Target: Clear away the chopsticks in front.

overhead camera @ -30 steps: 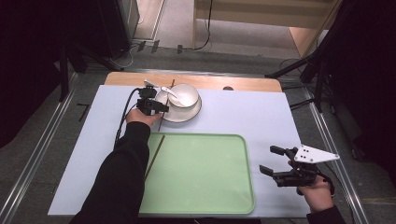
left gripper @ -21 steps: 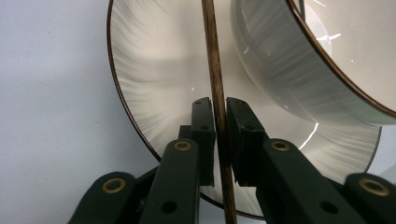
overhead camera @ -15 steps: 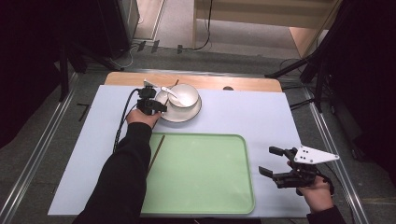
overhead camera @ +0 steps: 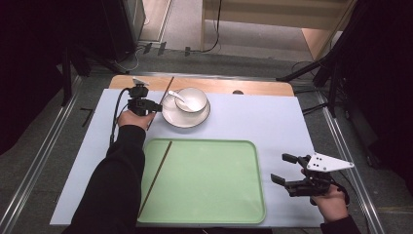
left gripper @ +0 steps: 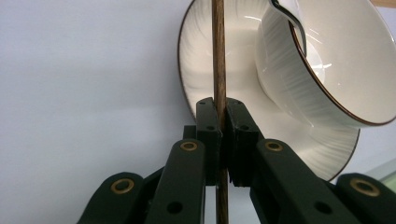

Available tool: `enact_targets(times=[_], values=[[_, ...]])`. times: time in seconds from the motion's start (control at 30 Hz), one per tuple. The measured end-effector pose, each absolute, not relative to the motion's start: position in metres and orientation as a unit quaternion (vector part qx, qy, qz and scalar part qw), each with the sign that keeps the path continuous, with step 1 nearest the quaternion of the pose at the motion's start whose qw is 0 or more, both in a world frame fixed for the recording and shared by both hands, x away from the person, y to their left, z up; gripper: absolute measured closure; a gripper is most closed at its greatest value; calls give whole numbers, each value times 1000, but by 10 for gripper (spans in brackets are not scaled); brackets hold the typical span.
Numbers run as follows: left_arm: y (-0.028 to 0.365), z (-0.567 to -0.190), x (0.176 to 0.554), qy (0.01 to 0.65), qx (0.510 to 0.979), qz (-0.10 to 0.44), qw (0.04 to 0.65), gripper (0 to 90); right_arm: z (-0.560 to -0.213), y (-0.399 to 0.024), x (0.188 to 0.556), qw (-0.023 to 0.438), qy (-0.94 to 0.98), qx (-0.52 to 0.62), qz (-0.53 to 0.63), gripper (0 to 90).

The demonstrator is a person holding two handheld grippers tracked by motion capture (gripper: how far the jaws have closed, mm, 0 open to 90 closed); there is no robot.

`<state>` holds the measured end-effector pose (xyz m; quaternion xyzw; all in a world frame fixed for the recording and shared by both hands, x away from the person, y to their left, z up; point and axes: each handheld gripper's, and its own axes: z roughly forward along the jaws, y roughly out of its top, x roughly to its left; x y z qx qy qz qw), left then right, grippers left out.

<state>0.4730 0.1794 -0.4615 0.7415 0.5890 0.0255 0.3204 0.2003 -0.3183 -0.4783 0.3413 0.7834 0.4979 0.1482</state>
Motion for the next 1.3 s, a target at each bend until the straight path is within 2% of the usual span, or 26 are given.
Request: enact_targets(times=[0.4, 0.57, 1.1, 1.3], values=[[211, -452, 435, 586, 737, 29, 337, 863, -479, -318, 201, 150, 783, 344, 496, 176], [223, -451, 404, 583, 733, 24, 349, 863, -479, -317, 202, 147, 785, 343, 495, 176], [233, -439, 331, 569, 735, 38, 367, 863, -479, -315, 204, 147, 787, 340, 494, 177], [229, -444, 304, 562, 740, 18, 369, 863, -479, -313, 206, 146, 787, 338, 495, 177]])
